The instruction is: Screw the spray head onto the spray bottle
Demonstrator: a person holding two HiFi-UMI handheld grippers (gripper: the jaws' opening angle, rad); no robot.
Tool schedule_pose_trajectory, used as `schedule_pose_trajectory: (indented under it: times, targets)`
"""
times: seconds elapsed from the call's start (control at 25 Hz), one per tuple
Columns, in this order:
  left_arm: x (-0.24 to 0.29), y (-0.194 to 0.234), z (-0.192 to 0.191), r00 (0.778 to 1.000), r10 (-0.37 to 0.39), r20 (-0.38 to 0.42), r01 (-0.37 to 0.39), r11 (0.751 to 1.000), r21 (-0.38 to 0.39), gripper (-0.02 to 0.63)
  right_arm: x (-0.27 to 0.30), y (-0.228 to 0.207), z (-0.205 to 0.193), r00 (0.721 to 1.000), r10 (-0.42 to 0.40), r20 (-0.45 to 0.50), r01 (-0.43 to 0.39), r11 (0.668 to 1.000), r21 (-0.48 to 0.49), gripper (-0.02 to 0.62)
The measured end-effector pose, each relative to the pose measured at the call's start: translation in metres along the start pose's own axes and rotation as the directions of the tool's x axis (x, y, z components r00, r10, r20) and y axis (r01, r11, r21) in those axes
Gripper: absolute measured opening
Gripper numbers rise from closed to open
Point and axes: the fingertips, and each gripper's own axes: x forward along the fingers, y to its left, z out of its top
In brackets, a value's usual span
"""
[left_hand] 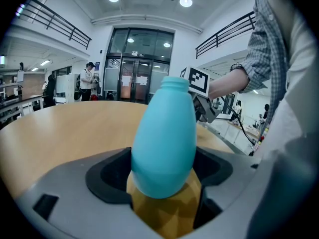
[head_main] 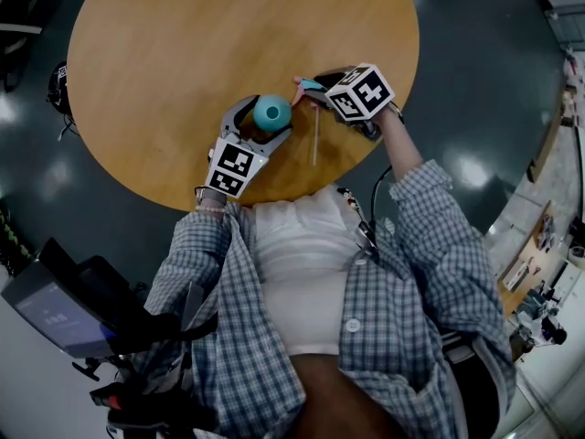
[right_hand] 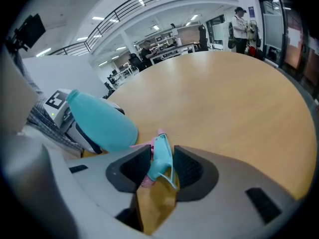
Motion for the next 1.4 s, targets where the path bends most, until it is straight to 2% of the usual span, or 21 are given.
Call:
schedule_pose_trajectory:
  times: [0.16,0.4,0.56,0.72,0.88,1.12,1.4]
  targets:
    - [-0.001,0.001,0.000,1.000,0.002,0.000,-0.002,1.000,-0.001,0.383,-0.001,0.000,0.001,1.000,-0.013,0.018,0.013,1.000,0.008,0.129]
    - [-0.001,0.002,-0.001,1.000,0.005,-0.009,-0.005,1.000,-0.004,0.383,-0.010,0.004,0.004,0.986,-0.124,0.109,0.134,0.987,-0.092,0.113]
    - [-0.001,0.003,-0.003,1.000,0.007,-0.010,-0.007,1.000,-0.005,0.383,-0.018,0.005,0.008,0.964,-0.192,0.183,0.218,0.967,-0.133,0.110]
    - [0.002,0.006,-0.001,1.000,0.005,-0.010,-0.005,1.000,-0.005,0.383,-0.042,0.004,0.026,0.921,-0.267,0.285,0.318,0.936,-0.152,0.110]
    - [0.001,0.009,-0.007,1.000,0.002,-0.015,-0.002,1.000,-0.013,0.383,-0.070,0.010,0.050,0.866,-0.312,0.392,0.402,0.900,-0.172,0.110]
    - [0.008,0.015,-0.006,1.000,-0.005,-0.017,0.005,1.000,-0.014,0.383,-0.134,0.020,0.098,0.760,-0.348,0.549,0.510,0.843,-0.171,0.110]
    - [0.018,0.023,-0.003,1.000,-0.016,-0.017,0.015,1.000,-0.017,0.383,-0.209,0.047,0.162,0.584,-0.335,0.740,0.630,0.762,-0.152,0.111]
